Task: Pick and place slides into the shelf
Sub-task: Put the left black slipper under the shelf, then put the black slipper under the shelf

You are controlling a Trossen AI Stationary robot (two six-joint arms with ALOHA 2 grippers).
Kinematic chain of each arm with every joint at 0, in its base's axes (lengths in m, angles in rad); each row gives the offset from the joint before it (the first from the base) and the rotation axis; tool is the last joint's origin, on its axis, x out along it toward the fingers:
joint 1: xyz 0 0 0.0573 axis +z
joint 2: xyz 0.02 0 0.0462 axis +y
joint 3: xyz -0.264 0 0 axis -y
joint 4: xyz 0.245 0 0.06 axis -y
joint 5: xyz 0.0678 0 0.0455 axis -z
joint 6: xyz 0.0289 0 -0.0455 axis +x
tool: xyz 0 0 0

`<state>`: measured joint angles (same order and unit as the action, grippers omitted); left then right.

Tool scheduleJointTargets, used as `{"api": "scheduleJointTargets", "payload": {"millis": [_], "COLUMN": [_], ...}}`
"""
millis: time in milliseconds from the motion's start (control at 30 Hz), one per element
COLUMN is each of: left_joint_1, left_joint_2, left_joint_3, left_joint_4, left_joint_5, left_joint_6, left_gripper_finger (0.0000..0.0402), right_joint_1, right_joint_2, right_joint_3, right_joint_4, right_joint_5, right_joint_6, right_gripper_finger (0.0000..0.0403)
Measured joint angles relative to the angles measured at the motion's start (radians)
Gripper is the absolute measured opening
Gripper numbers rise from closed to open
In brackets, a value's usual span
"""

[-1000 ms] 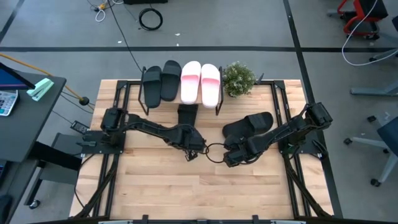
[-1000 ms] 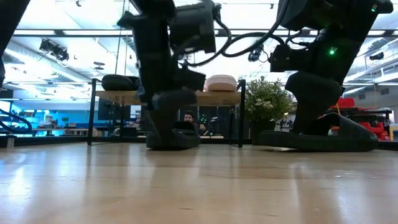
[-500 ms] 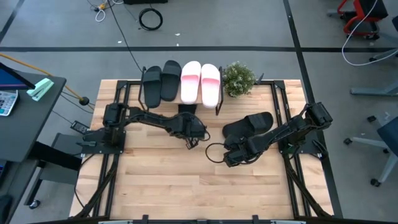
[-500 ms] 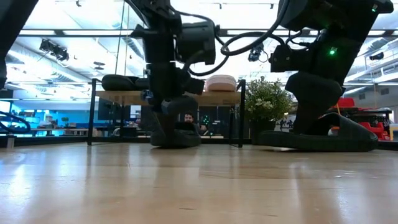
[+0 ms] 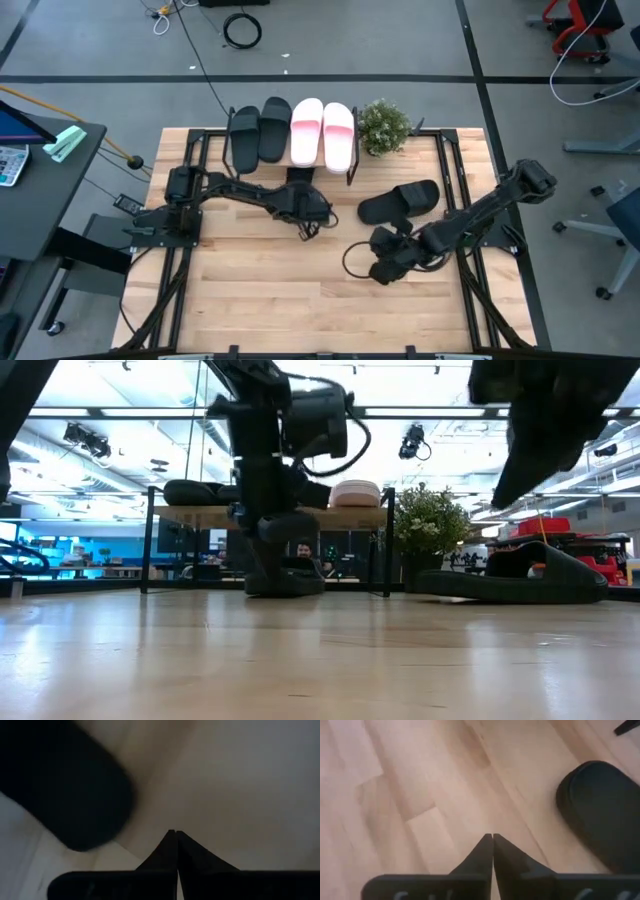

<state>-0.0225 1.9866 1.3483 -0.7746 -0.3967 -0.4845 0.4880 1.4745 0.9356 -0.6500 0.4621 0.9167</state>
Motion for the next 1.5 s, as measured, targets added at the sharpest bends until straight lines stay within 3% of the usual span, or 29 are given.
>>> {"api": "scheduleJointTargets", "payload": {"millis": [233, 500, 733, 1200, 1333, 1500], "left_joint_1": [-0.067, -0.069, -0.064, -0.057, -0.057, -0.057], "left_joint_2": [-0.003, -0.003, -0.003, -0.003, -0.003, -0.003], "left_joint_3": [0.038, 0.072, 0.072, 0.072, 0.072, 0.072], "left_joint_4": [0.002, 0.010, 0.015, 0.015, 0.015, 0.004], "left_joint_5": [0.001, 0.000, 0.000, 0.000, 0.000, 0.001], "left_joint_6": [0.094, 0.106, 0.112, 0.114, 0.114, 0.116], "left_gripper_finger": [0.0018, 0.0054, 0.0074, 0.0067, 0.0068, 0.0073], "right_joint_1": [-0.018, -0.123, -0.227, -0.311, -0.324, -0.305], "right_joint_2": [-0.072, -0.035, 0.013, 0.051, 0.051, 0.051], "right_joint_3": [0.000, 0.000, -0.017, -0.102, -0.120, -0.124], "right_joint_4": [-0.124, -0.424, -0.453, -0.464, -0.479, -0.467], "right_joint_5": [0.097, 0.162, 0.149, 0.153, 0.134, 0.125], "right_joint_6": [0.019, 0.125, 0.123, 0.131, 0.142, 0.117], "right_gripper_finger": [0.0067, 0.0146, 0.0168, 0.0147, 0.0104, 0.0013]}}
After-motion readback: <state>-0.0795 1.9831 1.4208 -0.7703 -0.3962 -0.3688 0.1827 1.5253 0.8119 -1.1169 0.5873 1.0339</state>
